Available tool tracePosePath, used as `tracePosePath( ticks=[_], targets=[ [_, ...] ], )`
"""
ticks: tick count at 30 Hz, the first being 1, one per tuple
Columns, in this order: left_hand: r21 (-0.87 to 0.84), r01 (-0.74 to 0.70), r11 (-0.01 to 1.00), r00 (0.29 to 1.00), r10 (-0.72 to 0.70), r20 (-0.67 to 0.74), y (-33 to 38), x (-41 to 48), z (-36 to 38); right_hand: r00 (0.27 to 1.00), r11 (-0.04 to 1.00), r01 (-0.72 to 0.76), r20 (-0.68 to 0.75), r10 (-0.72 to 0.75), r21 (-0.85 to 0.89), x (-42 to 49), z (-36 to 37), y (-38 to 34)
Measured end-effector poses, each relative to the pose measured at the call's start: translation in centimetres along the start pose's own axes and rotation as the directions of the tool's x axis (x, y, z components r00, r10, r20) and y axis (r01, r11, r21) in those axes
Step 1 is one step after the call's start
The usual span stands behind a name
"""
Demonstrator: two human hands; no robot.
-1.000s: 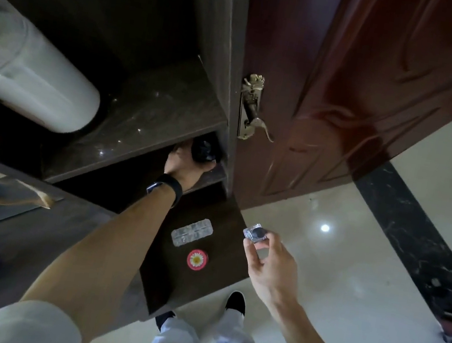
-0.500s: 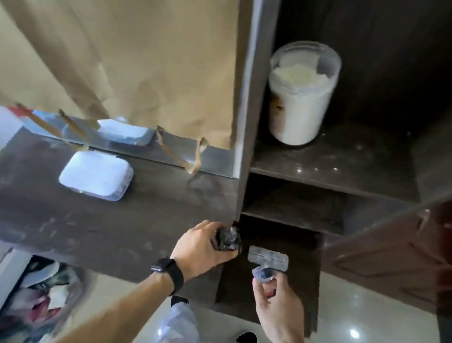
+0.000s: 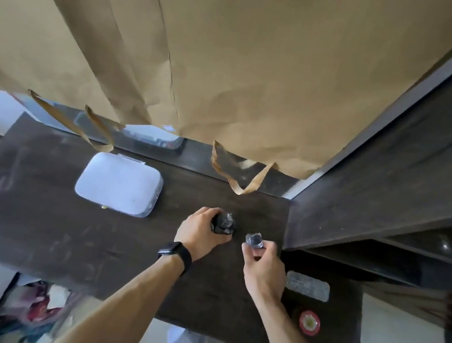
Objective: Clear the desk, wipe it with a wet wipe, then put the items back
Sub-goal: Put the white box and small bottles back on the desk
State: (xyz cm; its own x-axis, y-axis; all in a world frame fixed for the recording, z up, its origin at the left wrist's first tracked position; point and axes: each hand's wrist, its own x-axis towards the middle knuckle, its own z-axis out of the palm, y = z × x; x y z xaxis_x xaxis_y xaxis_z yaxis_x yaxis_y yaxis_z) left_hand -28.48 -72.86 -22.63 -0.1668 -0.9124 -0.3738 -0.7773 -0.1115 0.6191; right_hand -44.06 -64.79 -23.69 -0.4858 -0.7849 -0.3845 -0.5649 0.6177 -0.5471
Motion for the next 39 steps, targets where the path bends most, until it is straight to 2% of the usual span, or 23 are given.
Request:
tracePosePath(
  ticks=[5,8,13,17,26,34,39],
  targets=[
    [-0.043,-0.097,0.994,0.995,0.098,0.008,0.6,3.6,1.1,0.987,0.986,-0.109,-0.108,0.123,0.125,4.4,1.9,-1.6],
    [-0.079,-0.123,0.989,0.992,0.124,0.005,1.1,5.1,1.5,0.981,0.97,-0.113,-0.132,0.144,0.217,6.0,2.7,-1.6],
    [-0.256,-0.027,0.966,0.998,0.012,-0.06,0.4,4.4,2.3,0.99,0.948,-0.061,-0.098,0.097,0.313,5.9,3.1,-0.6],
    [-0.234,0.017,0.972,0.99,-0.05,-0.133,0.0,3.9,3.6,0.99,0.921,-0.044,-0.106,0.092,0.387,6.0,2.7,-0.7],
    [-0.163,-0.005,0.987,0.986,-0.022,-0.163,0.5,4.7,4.7,0.989,0.918,-0.094,-0.074,0.132,0.385,7.9,2.3,-1.7],
    [-0.125,-0.014,0.992,0.988,-0.005,-0.154,0.6,5.0,4.7,0.995,0.944,0.007,-0.092,0.025,0.33,8.4,1.8,-1.6],
    [-0.142,0.005,0.99,0.986,-0.028,-0.162,0.6,4.9,5.2,0.985,0.979,0.099,-0.159,-0.071,0.176,8.7,2.5,-0.9]
  ],
)
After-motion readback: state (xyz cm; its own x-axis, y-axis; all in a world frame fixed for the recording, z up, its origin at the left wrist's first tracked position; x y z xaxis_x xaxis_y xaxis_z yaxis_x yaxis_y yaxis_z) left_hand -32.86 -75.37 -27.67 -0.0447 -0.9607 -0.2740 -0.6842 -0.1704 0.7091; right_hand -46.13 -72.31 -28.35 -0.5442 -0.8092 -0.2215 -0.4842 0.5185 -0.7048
